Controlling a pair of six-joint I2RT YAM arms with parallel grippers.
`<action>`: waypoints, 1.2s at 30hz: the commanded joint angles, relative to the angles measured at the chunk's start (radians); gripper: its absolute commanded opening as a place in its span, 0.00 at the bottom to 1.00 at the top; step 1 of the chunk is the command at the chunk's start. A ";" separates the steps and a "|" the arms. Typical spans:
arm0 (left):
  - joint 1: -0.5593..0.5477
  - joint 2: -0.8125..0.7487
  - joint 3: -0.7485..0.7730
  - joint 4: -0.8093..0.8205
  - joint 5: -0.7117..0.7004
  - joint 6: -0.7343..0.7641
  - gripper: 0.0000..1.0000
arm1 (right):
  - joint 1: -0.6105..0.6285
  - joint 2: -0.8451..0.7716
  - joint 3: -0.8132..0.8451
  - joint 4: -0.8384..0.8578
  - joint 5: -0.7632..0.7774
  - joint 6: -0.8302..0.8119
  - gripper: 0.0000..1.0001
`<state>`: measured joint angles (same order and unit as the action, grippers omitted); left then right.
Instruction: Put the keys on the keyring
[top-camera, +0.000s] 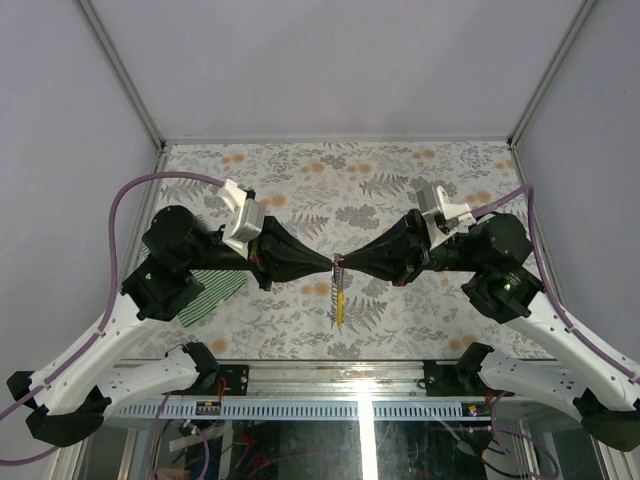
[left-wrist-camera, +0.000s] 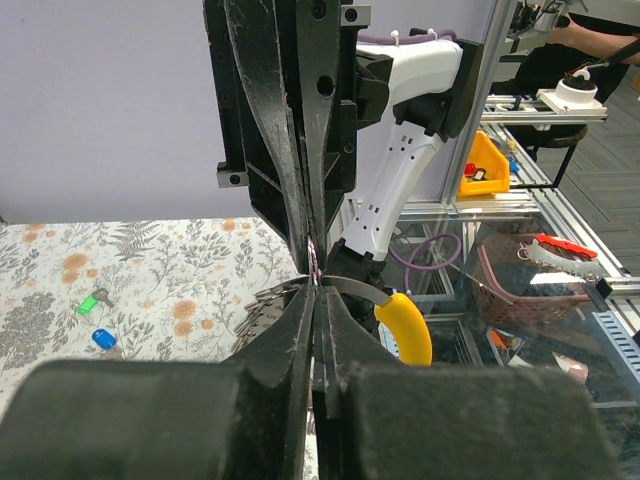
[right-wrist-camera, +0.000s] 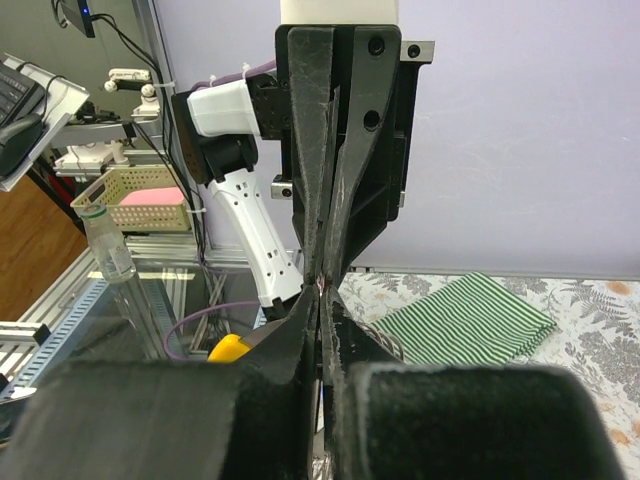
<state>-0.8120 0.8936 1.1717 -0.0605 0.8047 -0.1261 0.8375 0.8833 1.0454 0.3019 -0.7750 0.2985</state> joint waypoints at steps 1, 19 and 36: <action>-0.004 -0.007 0.022 0.019 -0.002 0.007 0.00 | -0.002 -0.037 0.008 0.151 0.024 0.041 0.00; -0.005 0.000 0.013 0.035 -0.004 -0.003 0.00 | -0.002 -0.052 -0.076 0.384 0.164 0.172 0.00; -0.006 0.003 -0.043 0.135 -0.036 -0.060 0.00 | -0.002 -0.023 -0.144 0.633 0.237 0.291 0.00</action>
<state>-0.8127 0.8982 1.1534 0.0391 0.7738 -0.1577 0.8375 0.8703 0.8833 0.7216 -0.6262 0.5579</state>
